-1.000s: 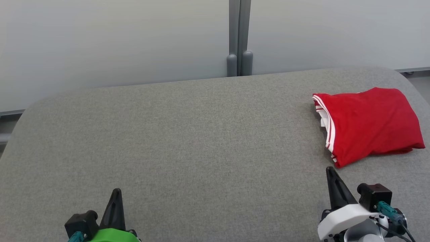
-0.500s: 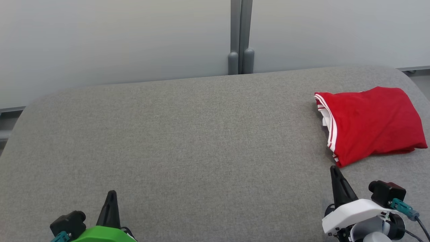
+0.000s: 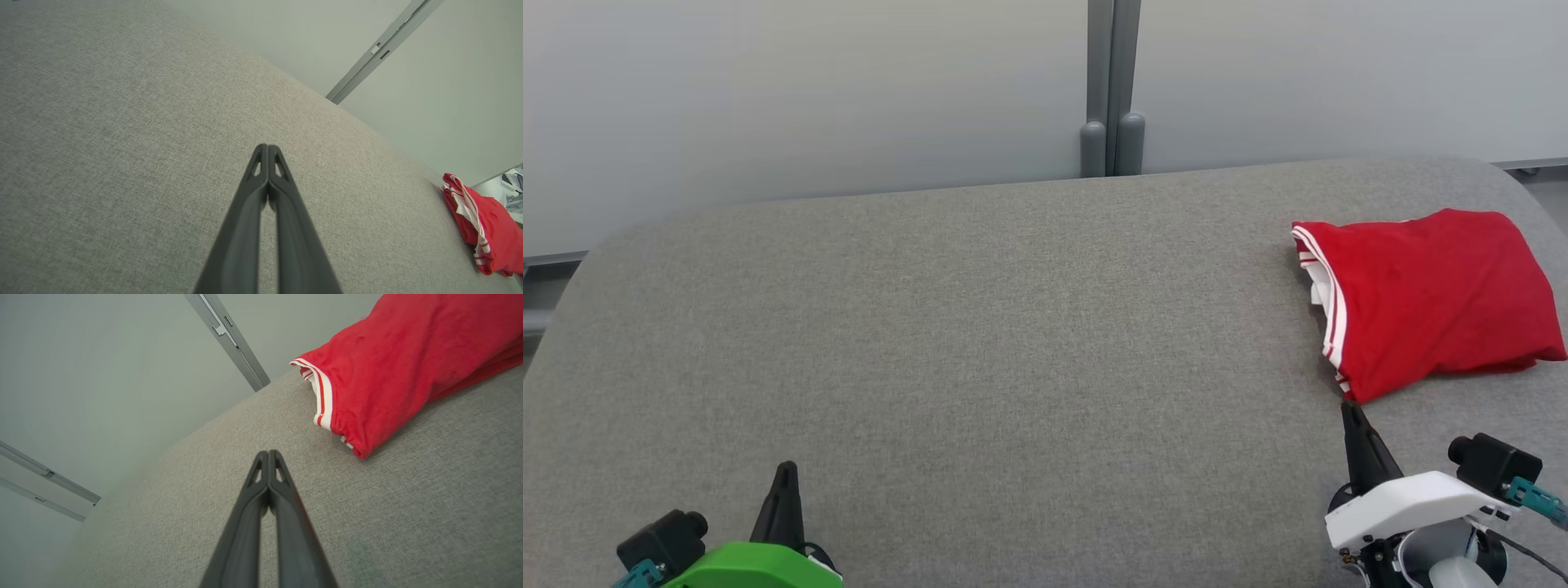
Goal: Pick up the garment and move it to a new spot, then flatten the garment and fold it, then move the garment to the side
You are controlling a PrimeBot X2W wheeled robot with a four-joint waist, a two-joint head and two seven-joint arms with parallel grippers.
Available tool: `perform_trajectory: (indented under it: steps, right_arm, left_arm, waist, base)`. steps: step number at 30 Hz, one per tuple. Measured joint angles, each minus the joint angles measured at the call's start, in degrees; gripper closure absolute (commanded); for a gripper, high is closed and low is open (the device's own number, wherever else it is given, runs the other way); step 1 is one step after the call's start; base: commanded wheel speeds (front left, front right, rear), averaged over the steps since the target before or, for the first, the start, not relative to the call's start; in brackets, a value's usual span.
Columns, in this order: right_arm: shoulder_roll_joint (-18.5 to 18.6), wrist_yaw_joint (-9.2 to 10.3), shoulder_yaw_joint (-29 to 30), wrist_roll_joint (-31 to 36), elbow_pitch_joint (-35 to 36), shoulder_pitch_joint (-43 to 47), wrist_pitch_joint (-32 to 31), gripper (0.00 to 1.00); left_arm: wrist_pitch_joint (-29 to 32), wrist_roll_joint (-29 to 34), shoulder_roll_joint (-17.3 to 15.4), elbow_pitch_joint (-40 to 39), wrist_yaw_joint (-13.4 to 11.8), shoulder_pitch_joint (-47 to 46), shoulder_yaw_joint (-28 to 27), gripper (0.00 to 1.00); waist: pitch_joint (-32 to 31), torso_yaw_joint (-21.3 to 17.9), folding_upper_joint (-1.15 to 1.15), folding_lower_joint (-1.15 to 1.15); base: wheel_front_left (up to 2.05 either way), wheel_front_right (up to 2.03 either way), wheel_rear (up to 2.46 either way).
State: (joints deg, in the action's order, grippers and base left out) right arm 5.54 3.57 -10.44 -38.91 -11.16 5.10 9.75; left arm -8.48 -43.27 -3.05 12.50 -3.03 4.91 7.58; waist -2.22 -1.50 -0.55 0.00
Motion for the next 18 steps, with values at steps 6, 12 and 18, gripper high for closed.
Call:
perform_trajectory:
  steps: [6, 12, 18]
  right_arm:
    - [0.01, -0.70, 1.14, -4.24, -0.07, -0.40, -1.12, 1.00]
    - [0.01, -1.31, 2.38, -8.54, -0.25, -1.21, -2.21, 1.00]
    - [-0.02, -2.14, 3.58, -13.79, -0.53, -1.59, -3.34, 1.00]
  left_arm:
    - [1.03, -3.76, 0.07, 0.08, 0.60, -0.60, -0.58, 1.00]
    - [2.21, -7.53, 0.11, 0.32, 1.38, -1.29, -1.83, 1.00]
    - [3.48, -12.13, 0.14, 0.67, 2.29, -1.97, -2.55, 1.00]
  waist:
    - [0.19, 0.12, 0.00, 0.00]
    - [0.38, 0.24, 0.00, 0.00]
    - [0.60, 0.38, 0.00, 0.00]
  base:
    - [0.00, 0.00, 0.00]
    - [0.00, 0.00, 0.00]
    - [0.00, 0.00, 0.00]
